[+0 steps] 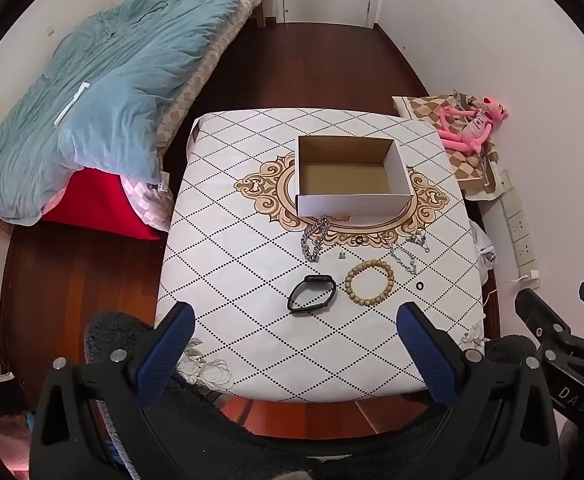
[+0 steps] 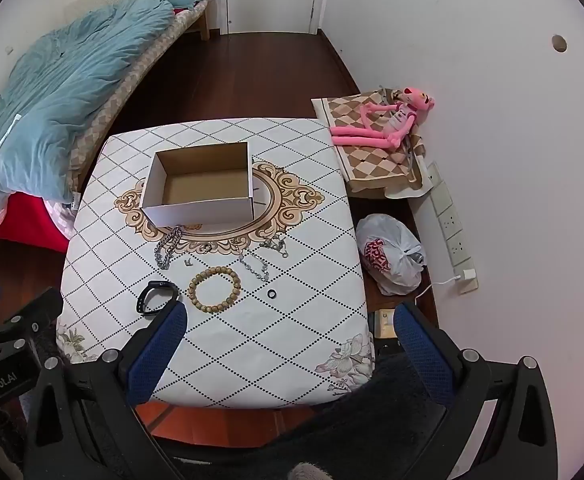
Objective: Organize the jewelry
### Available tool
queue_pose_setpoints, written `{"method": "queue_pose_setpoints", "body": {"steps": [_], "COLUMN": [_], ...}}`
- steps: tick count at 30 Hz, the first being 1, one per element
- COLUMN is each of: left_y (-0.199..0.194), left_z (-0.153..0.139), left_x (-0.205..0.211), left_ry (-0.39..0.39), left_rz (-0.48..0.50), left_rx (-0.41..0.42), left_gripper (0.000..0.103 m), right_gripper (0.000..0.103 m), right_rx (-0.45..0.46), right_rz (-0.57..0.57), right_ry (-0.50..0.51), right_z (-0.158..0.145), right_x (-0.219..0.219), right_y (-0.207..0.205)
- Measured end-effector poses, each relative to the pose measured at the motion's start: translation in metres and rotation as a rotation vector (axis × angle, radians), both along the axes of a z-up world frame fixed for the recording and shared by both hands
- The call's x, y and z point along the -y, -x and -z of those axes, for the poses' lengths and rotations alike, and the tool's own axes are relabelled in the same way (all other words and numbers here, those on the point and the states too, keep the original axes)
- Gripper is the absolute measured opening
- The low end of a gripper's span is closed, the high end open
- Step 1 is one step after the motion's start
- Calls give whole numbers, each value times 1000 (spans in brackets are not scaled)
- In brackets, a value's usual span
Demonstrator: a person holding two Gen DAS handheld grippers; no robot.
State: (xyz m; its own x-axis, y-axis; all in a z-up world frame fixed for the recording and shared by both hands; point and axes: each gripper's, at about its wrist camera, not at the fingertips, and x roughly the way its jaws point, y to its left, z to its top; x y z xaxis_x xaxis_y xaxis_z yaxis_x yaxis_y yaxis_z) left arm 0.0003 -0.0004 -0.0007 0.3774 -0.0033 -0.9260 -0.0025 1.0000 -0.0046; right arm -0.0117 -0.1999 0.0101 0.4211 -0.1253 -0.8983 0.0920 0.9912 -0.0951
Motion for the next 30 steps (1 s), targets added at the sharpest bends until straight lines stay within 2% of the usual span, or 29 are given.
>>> {"method": "queue_pose_setpoints", "body": {"steps": [30], "left_y": [7], "left_z": [-12], "left_x": [0], "left_ry": [-7], "left_rz": [4], "left_rx": [34], "left_gripper": [103], "right_gripper": [103], "right_rx": [6], "right_rz": [-9], "right_ry": [-10], "right_z": [-7], "right_x": [-2], "right_y": [3]}}
